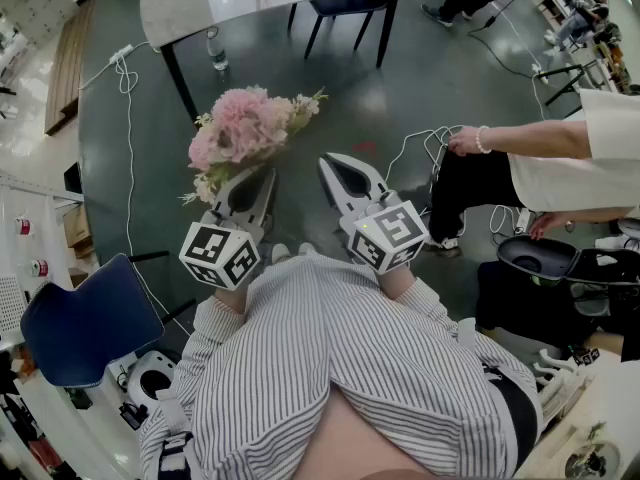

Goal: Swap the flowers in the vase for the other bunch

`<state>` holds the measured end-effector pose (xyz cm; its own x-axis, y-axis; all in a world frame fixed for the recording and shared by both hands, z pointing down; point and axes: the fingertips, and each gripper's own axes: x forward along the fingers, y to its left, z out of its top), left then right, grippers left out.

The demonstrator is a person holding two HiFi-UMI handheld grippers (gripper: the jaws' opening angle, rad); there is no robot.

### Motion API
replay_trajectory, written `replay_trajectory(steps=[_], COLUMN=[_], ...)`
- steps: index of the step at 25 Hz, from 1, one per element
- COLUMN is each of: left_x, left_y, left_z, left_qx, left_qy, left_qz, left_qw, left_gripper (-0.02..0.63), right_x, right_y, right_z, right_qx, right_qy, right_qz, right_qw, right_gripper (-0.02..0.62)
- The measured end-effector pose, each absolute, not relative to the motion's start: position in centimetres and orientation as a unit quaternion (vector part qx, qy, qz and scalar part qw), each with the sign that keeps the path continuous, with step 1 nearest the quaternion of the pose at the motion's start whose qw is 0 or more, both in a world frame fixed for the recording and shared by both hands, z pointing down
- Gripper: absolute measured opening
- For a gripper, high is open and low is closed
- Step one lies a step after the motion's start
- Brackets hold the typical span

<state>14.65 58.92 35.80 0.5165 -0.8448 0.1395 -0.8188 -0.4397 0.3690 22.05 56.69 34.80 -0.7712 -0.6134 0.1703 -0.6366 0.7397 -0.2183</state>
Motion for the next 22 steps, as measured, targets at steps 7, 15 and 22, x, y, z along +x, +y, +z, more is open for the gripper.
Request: replay_trajectory(steps=[7, 15, 22], left_x=[14.8, 14.6, 14.2], left_y=[58.6, 58.7, 58.3], left_z=[36.1, 36.0, 36.0], left_qx=[0.846, 0.851, 0.858], left_qy=[-0.489, -0.483, -0.474], left_qz=[-0.039, -0.037, -0.028], left_qw=[0.208, 0.202, 0.195], left_gripper=[0.015, 0.015, 0.015], right_x=[22.7, 22.2, 22.9], right_y=[56.3, 56.4, 55.4], right_z=[35.0, 35.2, 34.9], right_qx=[0.339, 0.343, 0.380], right_qy=[-0.930, -0.928, -0.910], right_qz=[0.140, 0.139, 0.164], right_qw=[0.040, 0.041, -0.003], right_gripper=[0.011, 0.011, 0.011])
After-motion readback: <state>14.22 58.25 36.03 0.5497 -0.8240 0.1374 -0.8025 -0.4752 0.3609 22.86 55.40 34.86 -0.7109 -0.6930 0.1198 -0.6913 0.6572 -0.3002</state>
